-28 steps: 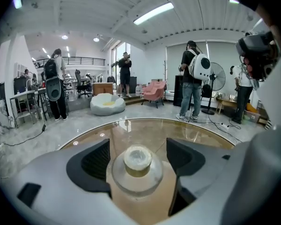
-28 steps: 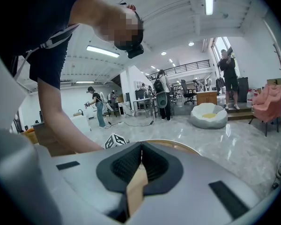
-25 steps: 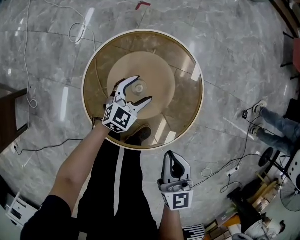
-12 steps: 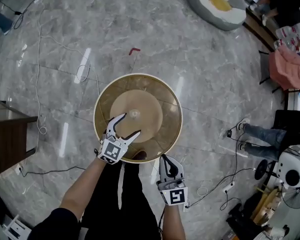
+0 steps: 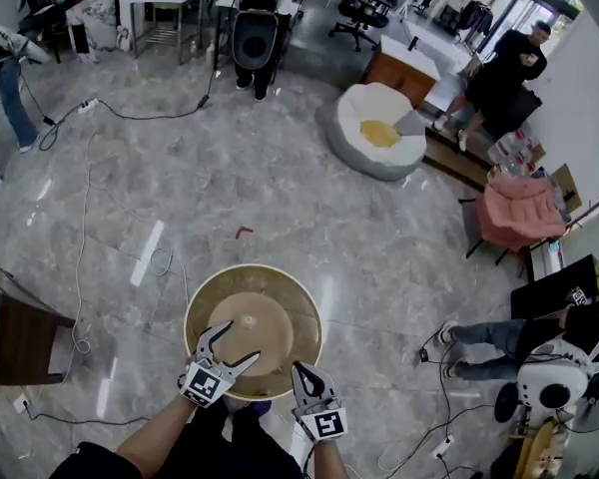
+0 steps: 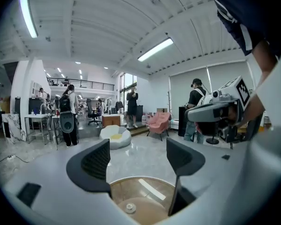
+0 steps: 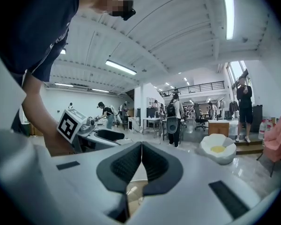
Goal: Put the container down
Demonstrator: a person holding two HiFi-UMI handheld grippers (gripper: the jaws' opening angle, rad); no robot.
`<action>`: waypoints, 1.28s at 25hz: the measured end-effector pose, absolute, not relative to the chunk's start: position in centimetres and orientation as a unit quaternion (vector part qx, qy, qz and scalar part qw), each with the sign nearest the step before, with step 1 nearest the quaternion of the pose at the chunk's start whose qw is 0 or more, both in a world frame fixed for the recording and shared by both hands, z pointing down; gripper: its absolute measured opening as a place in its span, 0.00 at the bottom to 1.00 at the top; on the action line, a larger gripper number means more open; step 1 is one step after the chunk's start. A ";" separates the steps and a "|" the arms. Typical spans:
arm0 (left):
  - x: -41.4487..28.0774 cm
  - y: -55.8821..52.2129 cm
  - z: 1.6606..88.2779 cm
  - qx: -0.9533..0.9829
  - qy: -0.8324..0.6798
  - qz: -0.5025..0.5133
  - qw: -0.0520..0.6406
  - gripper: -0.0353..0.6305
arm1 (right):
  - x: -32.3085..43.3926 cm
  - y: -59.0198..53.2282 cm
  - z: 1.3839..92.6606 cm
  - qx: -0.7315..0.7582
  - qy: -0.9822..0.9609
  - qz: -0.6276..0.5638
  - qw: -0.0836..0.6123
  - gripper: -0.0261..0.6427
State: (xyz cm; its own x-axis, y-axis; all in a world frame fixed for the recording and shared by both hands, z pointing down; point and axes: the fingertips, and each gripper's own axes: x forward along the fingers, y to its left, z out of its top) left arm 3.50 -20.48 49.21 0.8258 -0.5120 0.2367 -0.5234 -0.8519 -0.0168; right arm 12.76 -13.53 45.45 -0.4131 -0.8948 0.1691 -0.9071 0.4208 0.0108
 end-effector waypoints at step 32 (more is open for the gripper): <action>1.4 -14.6 35.8 0.944 -0.329 0.034 -0.021 0.59 | 15.2 -8.3 36.2 0.564 -0.825 0.031 0.005 0.08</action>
State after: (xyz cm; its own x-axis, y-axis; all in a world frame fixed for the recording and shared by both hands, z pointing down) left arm 1.43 -14.59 35.82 0.7818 -0.6215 0.0504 -0.6185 -0.7832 -0.0629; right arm 15.24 -8.32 36.25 -0.3634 -0.9306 0.0437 -0.9313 0.3615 -0.0444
